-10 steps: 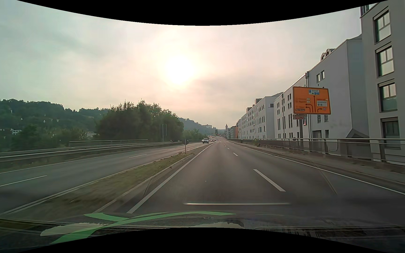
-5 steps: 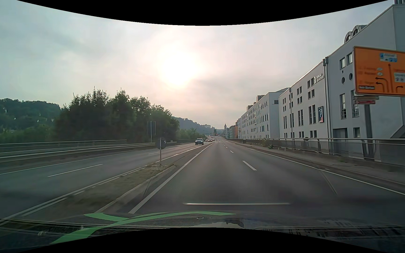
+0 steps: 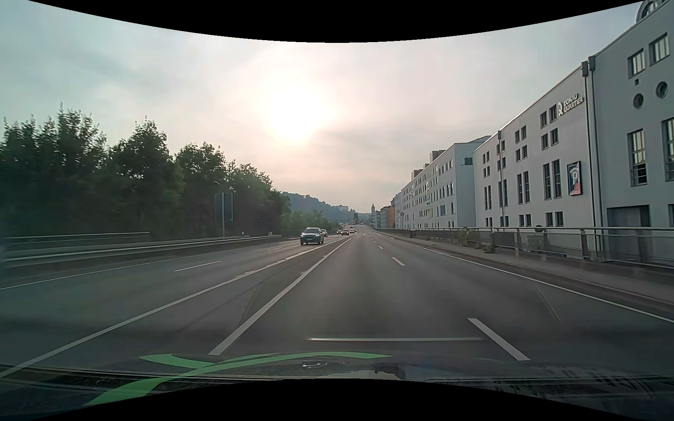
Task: Follow the waypoints while adhering to traffic rules and regulations
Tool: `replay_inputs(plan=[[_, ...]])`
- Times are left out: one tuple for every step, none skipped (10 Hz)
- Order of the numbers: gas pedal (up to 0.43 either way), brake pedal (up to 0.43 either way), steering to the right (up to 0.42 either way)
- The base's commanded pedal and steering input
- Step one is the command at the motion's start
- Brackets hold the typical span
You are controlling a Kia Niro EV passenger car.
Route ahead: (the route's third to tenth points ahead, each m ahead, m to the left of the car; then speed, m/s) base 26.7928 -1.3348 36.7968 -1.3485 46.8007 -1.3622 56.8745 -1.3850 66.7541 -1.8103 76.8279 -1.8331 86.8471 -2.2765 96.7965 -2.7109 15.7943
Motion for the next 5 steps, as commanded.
replay_inputs(plan=[[0.047,0.0,0.001],[0.047,0.0,0.002],[0.047,0.0,0.001],[0.047,0.0,0.001],[0.008,0.0,0.001]])
